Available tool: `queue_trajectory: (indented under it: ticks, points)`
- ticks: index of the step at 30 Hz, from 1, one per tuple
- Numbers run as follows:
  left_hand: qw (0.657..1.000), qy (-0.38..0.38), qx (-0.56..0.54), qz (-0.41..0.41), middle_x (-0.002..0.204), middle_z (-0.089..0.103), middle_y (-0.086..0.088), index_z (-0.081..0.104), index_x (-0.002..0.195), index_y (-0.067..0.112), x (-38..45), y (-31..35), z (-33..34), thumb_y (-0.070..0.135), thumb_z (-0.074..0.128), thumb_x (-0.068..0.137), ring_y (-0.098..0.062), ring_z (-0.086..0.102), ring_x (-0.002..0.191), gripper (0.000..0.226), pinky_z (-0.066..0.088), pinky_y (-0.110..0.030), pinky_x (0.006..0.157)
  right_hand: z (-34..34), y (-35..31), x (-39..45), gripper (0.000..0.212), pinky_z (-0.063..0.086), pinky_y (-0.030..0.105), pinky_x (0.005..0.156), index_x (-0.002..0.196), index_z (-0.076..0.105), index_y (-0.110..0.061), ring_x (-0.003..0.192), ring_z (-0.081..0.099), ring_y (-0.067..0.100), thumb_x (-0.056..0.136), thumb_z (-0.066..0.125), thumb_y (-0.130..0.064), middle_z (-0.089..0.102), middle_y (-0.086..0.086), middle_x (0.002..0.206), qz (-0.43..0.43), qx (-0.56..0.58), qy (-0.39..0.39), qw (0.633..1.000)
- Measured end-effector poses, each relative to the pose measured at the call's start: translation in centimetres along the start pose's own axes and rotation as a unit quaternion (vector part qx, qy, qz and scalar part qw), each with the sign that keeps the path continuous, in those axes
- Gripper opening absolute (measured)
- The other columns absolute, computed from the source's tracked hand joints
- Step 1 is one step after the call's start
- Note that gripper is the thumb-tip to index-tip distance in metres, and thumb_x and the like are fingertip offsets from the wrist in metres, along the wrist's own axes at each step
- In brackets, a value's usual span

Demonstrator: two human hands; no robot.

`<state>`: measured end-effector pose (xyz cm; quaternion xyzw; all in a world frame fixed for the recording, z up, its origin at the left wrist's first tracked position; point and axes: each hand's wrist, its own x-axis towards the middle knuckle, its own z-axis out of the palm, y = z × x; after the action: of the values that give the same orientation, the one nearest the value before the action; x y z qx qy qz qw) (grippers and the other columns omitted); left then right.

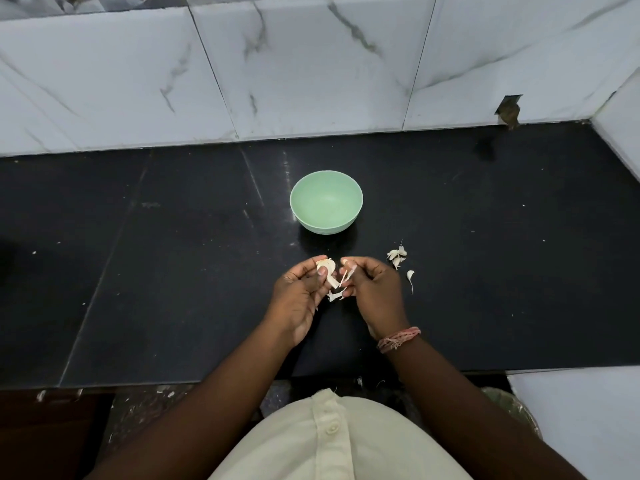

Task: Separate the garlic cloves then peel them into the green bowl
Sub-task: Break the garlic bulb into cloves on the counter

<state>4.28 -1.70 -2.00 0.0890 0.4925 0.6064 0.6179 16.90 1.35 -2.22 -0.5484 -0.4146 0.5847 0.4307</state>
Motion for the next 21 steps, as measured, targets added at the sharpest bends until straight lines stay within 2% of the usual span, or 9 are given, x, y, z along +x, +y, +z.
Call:
queue_trajectory:
  ticks: [4, 8, 12, 14, 16, 17, 19, 21]
  points:
    - [0.999, 0.022, -0.039, -0.018, 0.104, 0.074, -0.015, 0.066, 0.113, -0.002, 0.1, -0.2, -0.3, -0.009, 0.054, 0.097, -0.02, 0.073, 0.089, 0.022, 0.061, -0.026, 0.078, -1.1, 0.5, 0.4, 0.012, 0.056, 0.025, 0.06, 0.104, 0.069, -0.005, 0.062, 0.062, 0.012, 0.101, 0.058, -0.001, 0.072, 0.009, 0.083, 0.053, 0.123, 0.023, 0.991]
    - [0.998, 0.039, -0.055, -0.019, 0.107, 0.072, -0.018, 0.063, 0.119, -0.004, 0.2, -0.2, -0.2, -0.008, 0.056, 0.097, -0.024, 0.073, 0.089, 0.024, 0.062, -0.03, 0.081, -3.2, 0.9, 1.0, 0.012, 0.052, 0.022, 0.056, 0.107, 0.068, 0.0, 0.059, 0.059, 0.011, 0.096, 0.065, 0.002, 0.068, 0.008, 0.078, 0.061, 0.104, 0.102, 0.987]
    - [0.997, 0.046, -0.047, -0.027, 0.099, 0.075, -0.016, 0.065, 0.118, 0.001, 0.4, -0.1, -0.2, -0.003, 0.059, 0.097, -0.023, 0.075, 0.084, 0.022, 0.063, -0.031, 0.079, -5.7, 0.8, 1.7, 0.012, 0.052, 0.019, 0.051, 0.102, 0.065, -0.004, 0.052, 0.062, 0.009, 0.092, 0.064, 0.004, 0.071, 0.011, 0.078, 0.057, 0.031, 0.194, 0.979]
    - [0.998, 0.044, -0.038, -0.035, 0.1, 0.074, -0.016, 0.064, 0.118, 0.002, 0.2, -0.2, -0.1, -0.002, 0.059, 0.097, -0.022, 0.075, 0.084, 0.022, 0.063, -0.03, 0.074, -6.6, 1.1, 2.0, 0.007, 0.056, 0.025, 0.054, 0.095, 0.065, -0.008, 0.053, 0.065, 0.012, 0.092, 0.065, -0.001, 0.072, 0.01, 0.076, 0.052, -0.027, 0.22, 0.974]
    - [0.998, 0.039, -0.034, -0.042, 0.1, 0.073, -0.017, 0.063, 0.12, 0.0, 0.1, -0.5, 0.1, -0.003, 0.059, 0.097, -0.022, 0.074, 0.083, 0.023, 0.063, -0.029, 0.073, -7.2, 1.4, 2.4, 0.005, 0.059, 0.031, 0.064, 0.089, 0.068, -0.016, 0.064, 0.069, 0.016, 0.091, 0.07, -0.011, 0.072, 0.001, 0.077, 0.019, -0.112, 0.237, 0.965]
    - [0.998, 0.036, -0.032, -0.044, 0.101, 0.073, -0.018, 0.063, 0.121, -0.001, 0.0, -0.6, 0.3, -0.003, 0.059, 0.097, -0.023, 0.074, 0.084, 0.024, 0.063, -0.029, 0.073, -7.3, 1.4, 2.5, 0.006, 0.056, 0.027, 0.067, 0.088, 0.07, -0.019, 0.071, 0.07, 0.016, 0.091, 0.071, -0.015, 0.071, -0.004, 0.078, 0.001, -0.155, 0.24, 0.958]
    - [0.998, 0.029, -0.028, -0.048, 0.104, 0.071, -0.021, 0.062, 0.122, -0.003, -0.1, -0.8, 0.5, -0.003, 0.059, 0.096, -0.027, 0.072, 0.088, 0.026, 0.063, -0.031, 0.076, -7.3, 0.9, 2.7, 0.003, 0.048, 0.019, 0.068, 0.089, 0.073, -0.019, 0.081, 0.068, 0.014, 0.09, 0.071, -0.016, 0.068, -0.009, 0.08, -0.023, -0.208, 0.243, 0.947]
    - [0.998, 0.023, -0.023, -0.051, 0.109, 0.07, -0.023, 0.062, 0.124, -0.005, -0.2, -0.9, 0.7, -0.003, 0.06, 0.096, -0.03, 0.07, 0.096, 0.028, 0.063, -0.031, 0.077, -7.2, 0.9, 2.9, 0.005, 0.049, 0.026, 0.072, 0.09, 0.075, -0.014, 0.082, 0.067, 0.016, 0.09, 0.071, -0.016, 0.067, -0.007, 0.079, -0.029, -0.226, 0.241, 0.943]
